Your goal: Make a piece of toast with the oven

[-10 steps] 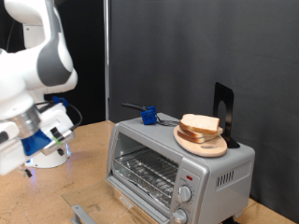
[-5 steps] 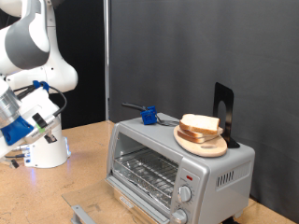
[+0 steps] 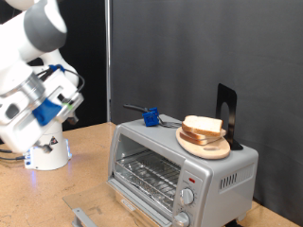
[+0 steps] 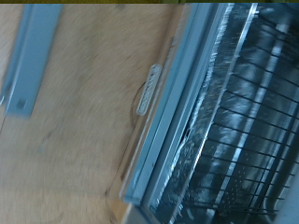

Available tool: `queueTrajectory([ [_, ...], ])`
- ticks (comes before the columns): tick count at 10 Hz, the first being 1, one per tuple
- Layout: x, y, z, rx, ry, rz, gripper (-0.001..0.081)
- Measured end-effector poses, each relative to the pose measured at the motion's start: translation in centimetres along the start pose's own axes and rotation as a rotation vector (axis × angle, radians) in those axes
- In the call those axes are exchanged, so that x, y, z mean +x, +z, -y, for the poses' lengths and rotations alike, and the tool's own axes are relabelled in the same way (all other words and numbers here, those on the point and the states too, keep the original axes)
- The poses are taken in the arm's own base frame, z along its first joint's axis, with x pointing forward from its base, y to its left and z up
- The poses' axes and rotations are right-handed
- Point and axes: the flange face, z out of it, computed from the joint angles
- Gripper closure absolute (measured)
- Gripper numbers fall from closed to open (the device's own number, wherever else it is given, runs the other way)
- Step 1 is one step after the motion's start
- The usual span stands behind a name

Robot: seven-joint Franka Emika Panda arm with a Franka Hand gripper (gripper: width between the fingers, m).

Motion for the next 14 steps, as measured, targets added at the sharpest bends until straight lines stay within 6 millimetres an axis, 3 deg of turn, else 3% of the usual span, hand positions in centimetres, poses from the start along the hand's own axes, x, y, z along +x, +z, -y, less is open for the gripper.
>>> queueTrajectory([
  [3,-1.9,-0.4,3.8,-0.156,-0.166,-0.09,0.0124],
  [5,-2.0,-0.1,3.8,-0.11,-0.145,-0.075,0.0124],
  [8,-3.3,0.3,8.0,-0.004,-0.171,-0.017,0.0124],
  [14,-8.1,-4.0,14.9,0.098,-0.345,-0.045,0.0124],
])
